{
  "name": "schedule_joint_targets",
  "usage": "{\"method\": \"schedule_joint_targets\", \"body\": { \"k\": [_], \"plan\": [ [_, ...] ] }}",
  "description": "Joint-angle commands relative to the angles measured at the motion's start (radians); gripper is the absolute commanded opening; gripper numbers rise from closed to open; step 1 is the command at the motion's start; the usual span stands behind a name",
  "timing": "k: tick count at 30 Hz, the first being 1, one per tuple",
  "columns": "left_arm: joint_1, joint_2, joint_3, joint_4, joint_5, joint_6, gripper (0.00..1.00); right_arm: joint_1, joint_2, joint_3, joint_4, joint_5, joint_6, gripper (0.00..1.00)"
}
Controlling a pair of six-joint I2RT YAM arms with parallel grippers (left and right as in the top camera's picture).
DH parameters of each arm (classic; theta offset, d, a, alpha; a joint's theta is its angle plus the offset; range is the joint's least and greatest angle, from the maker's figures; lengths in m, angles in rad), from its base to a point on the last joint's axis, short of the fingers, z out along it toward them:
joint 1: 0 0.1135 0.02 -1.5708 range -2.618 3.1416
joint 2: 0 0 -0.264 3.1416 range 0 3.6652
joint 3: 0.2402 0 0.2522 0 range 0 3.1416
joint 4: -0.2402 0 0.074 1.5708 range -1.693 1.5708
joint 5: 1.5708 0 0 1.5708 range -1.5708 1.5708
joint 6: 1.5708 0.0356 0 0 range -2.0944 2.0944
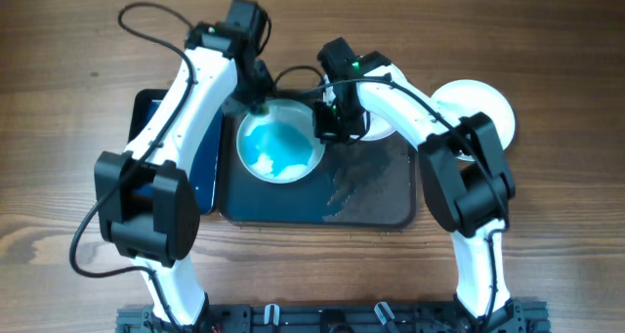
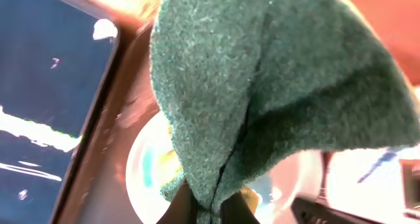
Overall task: Clean dirty plates on tray and stack at the side
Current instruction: 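Carry plate right with right gripper and stack on first plate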
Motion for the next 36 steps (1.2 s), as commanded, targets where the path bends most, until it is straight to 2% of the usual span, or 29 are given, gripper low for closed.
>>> {"method": "schedule_joint_targets", "body": {
  "k": [1,7,9,14,24,28,31,33,36],
  "plan": [
    [0.044,-0.013,0.070,0.032,0.067,0.041,0.04,0.005,-0.108,0.005,-0.032,0.233,-0.041,0.04],
    [0.163,-0.012,0.069,0.074,0.067,0.037,0.04,0.082,-0.222,0.005,-0.078,0.590,-0.041,0.04],
    [0.220,-0.011,0.069,0.065,0.066,0.037,0.04,0.156,-0.287,0.005,-0.090,0.784,-0.035,0.04],
    [0.301,-0.011,0.069,0.043,0.101,0.037,0.04,0.300,-0.364,0.005,-0.114,1.110,-0.033,0.04],
    [0.341,-0.011,0.069,0.012,0.104,0.038,0.04,0.524,-0.390,0.005,-0.126,1.756,-0.038,0.04],
    [0.341,-0.011,0.069,0.001,0.104,0.038,0.04,0.576,-0.390,0.005,-0.126,1.802,-0.040,0.04],
    [0.341,-0.011,0.069,0.001,0.104,0.038,0.04,0.584,-0.390,0.005,-0.120,1.752,-0.037,0.04],
    [0.337,-0.011,0.069,-0.003,0.104,0.038,0.04,0.563,-0.390,0.005,-0.111,1.599,-0.037,0.04],
    [0.332,-0.011,0.068,-0.005,0.104,0.041,0.04,0.461,-0.390,0.005,-0.100,1.218,-0.037,0.04]
  ]
}}
